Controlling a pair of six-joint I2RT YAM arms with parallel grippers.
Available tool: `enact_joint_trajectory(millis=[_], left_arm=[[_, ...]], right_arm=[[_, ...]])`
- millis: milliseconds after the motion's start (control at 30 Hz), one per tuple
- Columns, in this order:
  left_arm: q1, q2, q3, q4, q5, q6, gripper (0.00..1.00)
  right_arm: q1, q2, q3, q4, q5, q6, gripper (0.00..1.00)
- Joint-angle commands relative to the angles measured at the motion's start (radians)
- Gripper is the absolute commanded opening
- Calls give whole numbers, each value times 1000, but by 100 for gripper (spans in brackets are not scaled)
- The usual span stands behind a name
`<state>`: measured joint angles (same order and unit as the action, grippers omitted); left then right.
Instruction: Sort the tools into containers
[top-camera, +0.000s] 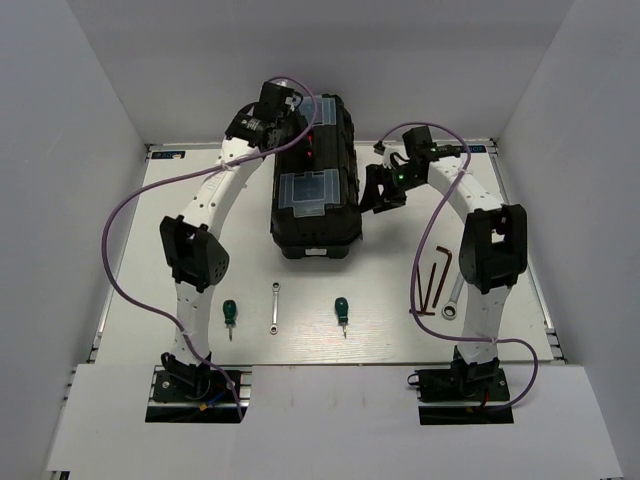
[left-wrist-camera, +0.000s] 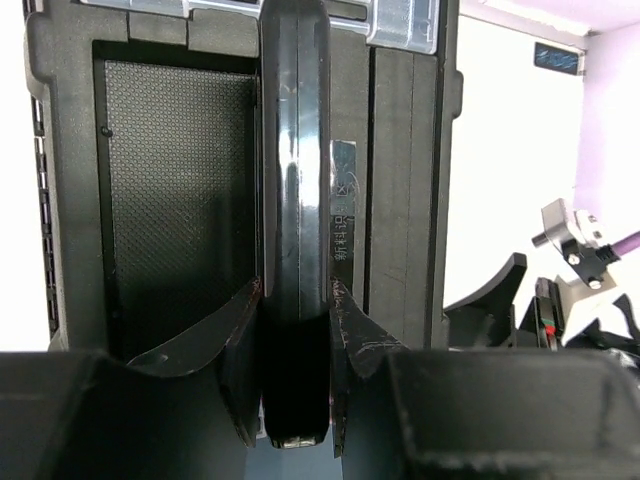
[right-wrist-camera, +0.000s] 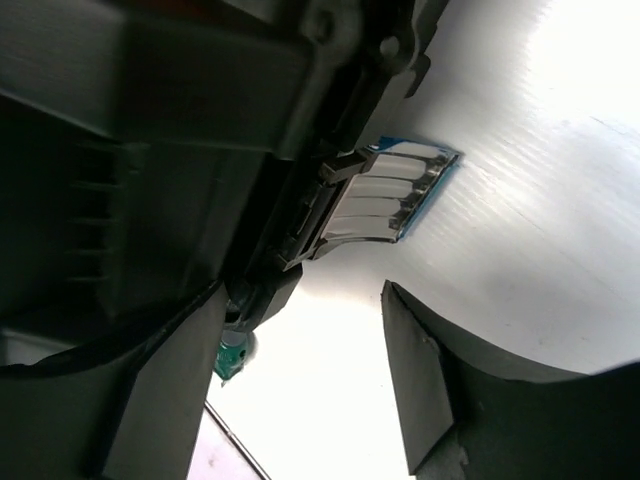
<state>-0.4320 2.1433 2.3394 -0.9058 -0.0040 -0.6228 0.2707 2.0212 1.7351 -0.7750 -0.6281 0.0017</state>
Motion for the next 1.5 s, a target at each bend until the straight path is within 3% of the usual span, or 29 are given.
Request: enact_joint_trajectory(millis=[0,300,933,1033,1067,1100,1133,1167,1467], left_arm=[[44,-218,66,235,70,-115,0],[99,-278,-6,269,119,-159,0],[154,-359,-204,397,328,-265,0],[164,-359,-216,416,364,-276,0],[174,-359,-229,416,374,-276,0],[174,-359,-245,426,384,-285,0],[185,-359,-255,426,395,-285,0],[185,-373,-273,426,395,-285,0],[325,-447,-275,351,421,-273,0]], right_arm=[[-16,-33,32,-3,4,20,69],[-57,-85,37,117,61,135,64],[-33,186,144,218,-13,225,63],[-18,211,142,236,-45,224,56],[-16,220,135,246,-51,225,46],[-14,229,135,258,-53,224,25],[-8,231,133,258,-48,224,25],[-11,226,120,273,-41,224,0],[-63,157,64,260,249,213,0]])
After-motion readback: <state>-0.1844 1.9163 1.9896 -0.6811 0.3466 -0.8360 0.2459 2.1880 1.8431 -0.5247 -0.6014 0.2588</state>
